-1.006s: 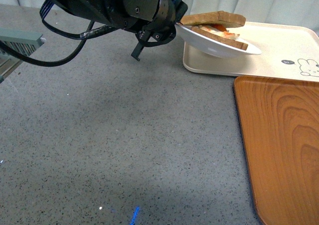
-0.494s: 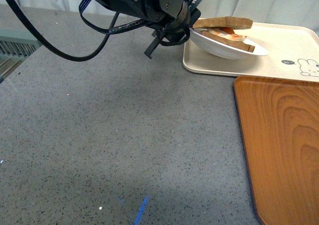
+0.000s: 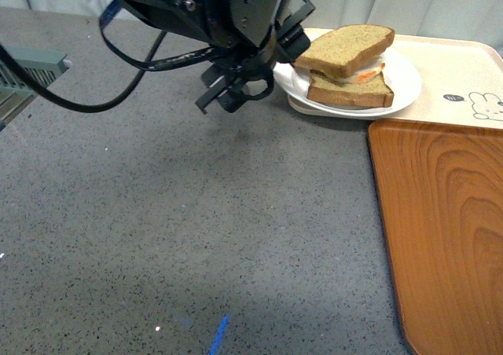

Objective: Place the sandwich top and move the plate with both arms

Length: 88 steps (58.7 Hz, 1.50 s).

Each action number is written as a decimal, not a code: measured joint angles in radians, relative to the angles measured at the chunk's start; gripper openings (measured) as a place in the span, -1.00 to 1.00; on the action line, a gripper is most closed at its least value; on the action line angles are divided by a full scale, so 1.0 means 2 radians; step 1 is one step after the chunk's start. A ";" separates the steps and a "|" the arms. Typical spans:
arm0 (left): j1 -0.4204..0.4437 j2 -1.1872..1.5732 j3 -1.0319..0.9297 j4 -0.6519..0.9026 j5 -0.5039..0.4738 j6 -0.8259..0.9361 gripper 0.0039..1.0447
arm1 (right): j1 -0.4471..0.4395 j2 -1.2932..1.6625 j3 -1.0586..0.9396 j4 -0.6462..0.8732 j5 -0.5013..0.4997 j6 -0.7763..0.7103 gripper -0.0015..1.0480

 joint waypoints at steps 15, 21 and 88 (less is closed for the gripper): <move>0.071 -0.130 -0.299 0.443 0.006 0.325 0.07 | 0.000 0.000 0.000 0.000 0.000 0.000 0.83; 0.115 -0.231 -0.432 0.550 0.042 0.419 -0.24 | 0.000 0.000 0.000 0.000 0.000 0.000 0.83; 0.227 -1.154 -0.758 -0.065 0.149 0.491 -0.39 | 0.000 0.000 0.000 0.000 0.000 0.000 0.83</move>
